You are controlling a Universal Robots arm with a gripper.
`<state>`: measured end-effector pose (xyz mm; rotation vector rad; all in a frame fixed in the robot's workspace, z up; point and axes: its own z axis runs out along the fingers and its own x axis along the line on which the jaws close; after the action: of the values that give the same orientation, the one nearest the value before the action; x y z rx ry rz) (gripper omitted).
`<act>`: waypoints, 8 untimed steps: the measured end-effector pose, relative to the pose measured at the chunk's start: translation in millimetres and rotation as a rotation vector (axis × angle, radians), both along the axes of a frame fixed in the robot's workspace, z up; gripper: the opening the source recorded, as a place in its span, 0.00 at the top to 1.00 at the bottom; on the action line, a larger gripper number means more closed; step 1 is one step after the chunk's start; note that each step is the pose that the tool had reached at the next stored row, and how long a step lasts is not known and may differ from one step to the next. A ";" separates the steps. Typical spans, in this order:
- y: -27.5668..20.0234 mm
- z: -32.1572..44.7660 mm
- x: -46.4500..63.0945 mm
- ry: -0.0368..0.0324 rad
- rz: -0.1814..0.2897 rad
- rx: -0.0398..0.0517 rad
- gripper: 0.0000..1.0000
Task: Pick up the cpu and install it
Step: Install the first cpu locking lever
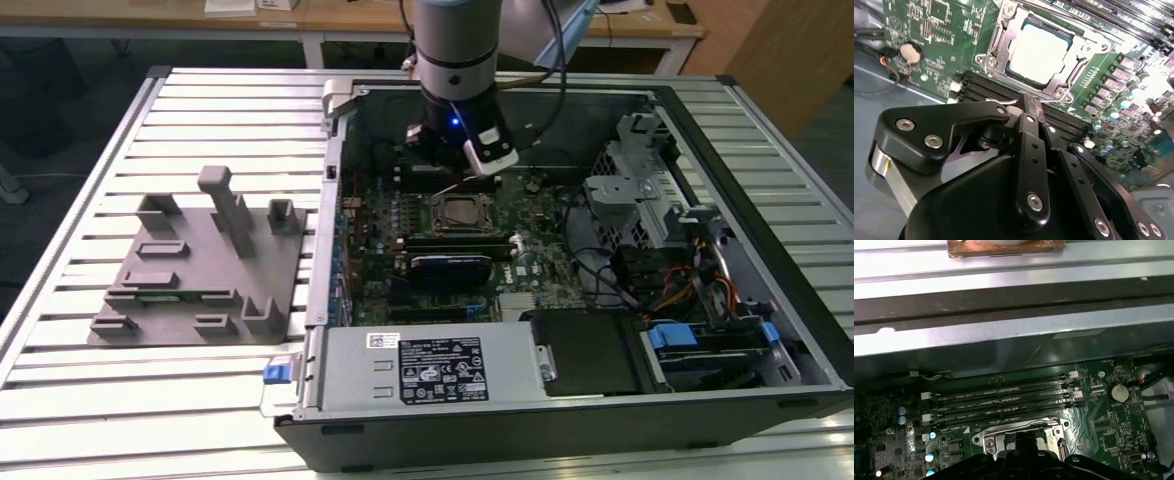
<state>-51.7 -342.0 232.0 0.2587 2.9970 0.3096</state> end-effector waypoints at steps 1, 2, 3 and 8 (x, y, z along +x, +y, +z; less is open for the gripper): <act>0.0 -0.5 0.3 0.0000 -0.010 -0.0001 0.89; 0.2 -1.0 0.6 0.0001 -0.018 -0.0002 0.89; 0.5 -1.3 0.8 0.0000 -0.026 -0.0001 0.89; 4.0 -3.7 3.7 0.0000 -0.057 -0.0001 0.89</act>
<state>-47.9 -338.0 228.2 0.3440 2.9831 0.3038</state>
